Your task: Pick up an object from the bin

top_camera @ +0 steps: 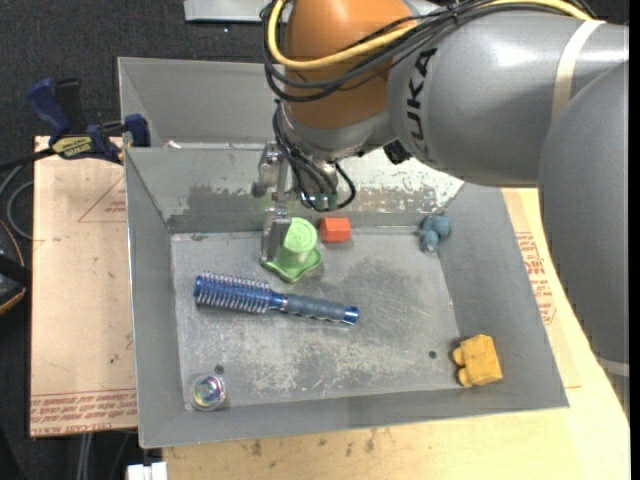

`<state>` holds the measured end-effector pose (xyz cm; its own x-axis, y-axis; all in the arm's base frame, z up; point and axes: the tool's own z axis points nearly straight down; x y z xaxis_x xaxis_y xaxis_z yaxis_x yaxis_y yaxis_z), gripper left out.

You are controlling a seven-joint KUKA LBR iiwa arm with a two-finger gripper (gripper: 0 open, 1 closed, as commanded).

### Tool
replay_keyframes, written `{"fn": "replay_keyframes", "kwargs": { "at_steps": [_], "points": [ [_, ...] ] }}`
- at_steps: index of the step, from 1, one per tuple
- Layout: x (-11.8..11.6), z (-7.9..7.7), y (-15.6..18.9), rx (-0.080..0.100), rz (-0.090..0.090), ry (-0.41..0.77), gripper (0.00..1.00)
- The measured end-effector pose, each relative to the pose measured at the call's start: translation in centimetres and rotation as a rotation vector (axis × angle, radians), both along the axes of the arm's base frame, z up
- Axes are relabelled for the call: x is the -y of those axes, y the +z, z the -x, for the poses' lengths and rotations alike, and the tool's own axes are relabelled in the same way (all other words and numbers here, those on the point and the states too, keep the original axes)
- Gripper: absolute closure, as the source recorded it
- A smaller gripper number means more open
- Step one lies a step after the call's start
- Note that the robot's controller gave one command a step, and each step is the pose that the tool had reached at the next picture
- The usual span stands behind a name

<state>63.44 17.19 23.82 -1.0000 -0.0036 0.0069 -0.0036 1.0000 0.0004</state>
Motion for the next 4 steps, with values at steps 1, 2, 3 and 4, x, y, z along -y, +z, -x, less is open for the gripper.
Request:
{"fn": "replay_keyframes", "kwargs": {
  "at_steps": [1,2,3,4],
  "points": [
    [10.2,8.9,-13.3,-0.005,0.004,-0.121,0.0],
    [14.1,9.3,-12.3,0.007,0.0,0.16,0.0],
    [13.4,8.5,-15.7,0.009,-0.002,-0.024,0.0],
    [13.5,8.4,-15.6,0.012,-0.002,-0.026,1.0]
  ]
}}
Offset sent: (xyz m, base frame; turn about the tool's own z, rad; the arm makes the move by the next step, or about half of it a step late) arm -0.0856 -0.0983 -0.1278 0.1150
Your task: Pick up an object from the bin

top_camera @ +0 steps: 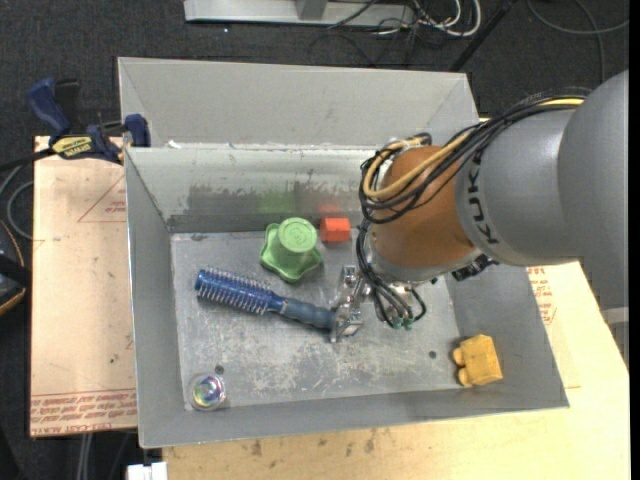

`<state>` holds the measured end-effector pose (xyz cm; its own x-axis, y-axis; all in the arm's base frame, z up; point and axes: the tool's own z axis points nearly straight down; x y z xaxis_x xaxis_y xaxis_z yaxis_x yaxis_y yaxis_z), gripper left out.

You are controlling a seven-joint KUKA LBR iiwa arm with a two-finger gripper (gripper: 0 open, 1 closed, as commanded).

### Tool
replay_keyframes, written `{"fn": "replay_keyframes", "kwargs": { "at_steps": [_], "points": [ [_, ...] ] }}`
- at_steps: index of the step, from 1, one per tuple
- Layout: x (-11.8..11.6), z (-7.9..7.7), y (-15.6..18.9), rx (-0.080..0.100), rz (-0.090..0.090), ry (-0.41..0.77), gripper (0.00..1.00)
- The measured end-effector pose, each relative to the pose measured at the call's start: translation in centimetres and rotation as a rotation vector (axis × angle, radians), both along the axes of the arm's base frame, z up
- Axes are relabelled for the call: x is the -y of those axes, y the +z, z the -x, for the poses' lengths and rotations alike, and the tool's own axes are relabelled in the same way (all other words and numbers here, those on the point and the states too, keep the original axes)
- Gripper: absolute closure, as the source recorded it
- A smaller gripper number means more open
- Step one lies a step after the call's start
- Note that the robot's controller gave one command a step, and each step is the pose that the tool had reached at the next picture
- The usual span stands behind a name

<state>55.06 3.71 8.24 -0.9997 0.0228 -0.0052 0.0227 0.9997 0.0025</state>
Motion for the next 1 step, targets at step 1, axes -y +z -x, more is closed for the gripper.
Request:
{"fn": "replay_keyframes", "kwargs": {
  "at_steps": [1],
  "points": [
    [1.77,2.7,12.2,0.001,0.003,0.026,1.0]
  ]
}}
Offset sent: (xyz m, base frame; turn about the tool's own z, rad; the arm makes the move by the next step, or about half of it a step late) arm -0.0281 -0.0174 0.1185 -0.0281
